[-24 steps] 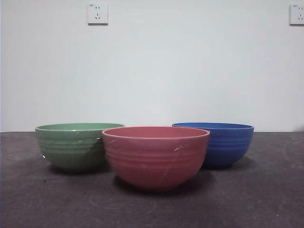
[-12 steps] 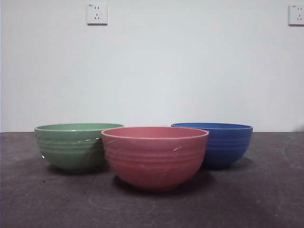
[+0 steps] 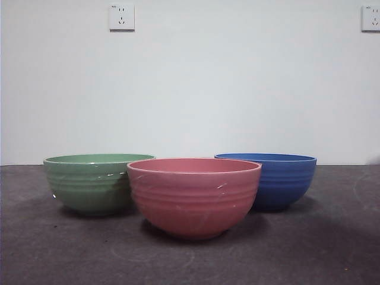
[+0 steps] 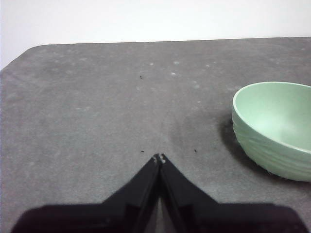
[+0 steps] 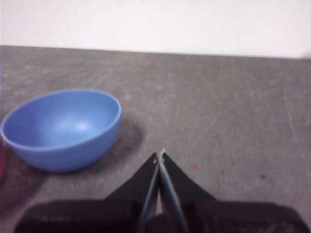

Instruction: Pick up the green bowl on the top,put the green bowl on the left,pick up the red bowl in the middle,put the red bowl on the right

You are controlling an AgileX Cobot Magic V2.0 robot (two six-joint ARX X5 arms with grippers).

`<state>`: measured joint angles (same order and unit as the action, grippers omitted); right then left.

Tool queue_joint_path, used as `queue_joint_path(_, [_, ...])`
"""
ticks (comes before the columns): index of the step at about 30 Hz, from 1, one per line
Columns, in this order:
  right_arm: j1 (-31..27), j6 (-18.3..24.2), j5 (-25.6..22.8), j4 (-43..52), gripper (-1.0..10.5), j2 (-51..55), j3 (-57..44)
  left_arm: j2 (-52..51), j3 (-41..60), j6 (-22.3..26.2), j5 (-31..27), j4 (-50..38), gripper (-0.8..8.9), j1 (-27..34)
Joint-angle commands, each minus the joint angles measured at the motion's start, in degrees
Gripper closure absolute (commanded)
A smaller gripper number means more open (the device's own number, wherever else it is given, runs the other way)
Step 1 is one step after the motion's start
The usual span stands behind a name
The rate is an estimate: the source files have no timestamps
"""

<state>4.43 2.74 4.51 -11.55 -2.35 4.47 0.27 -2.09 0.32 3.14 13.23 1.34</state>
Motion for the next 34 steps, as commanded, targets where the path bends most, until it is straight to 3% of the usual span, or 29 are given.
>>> queue_joint_path(1, [-0.02,-2.03,0.04,0.74,9.4,1.51,-2.29,-0.04,0.96,-0.31,-0.07,-0.17,8.17,0.17])
queue_joint_path(8, [0.02,-4.85,-0.02,1.18,9.4,2.29,-3.98,-0.04,0.96,-0.31,-0.07,-0.2,8.17,0.17])
queue_joint_path(34, [0.04,-4.81,-0.46,1.22,9.4,1.97,-3.96,-0.04,0.96,-0.31,-0.07,-0.2,8.17,0.17])
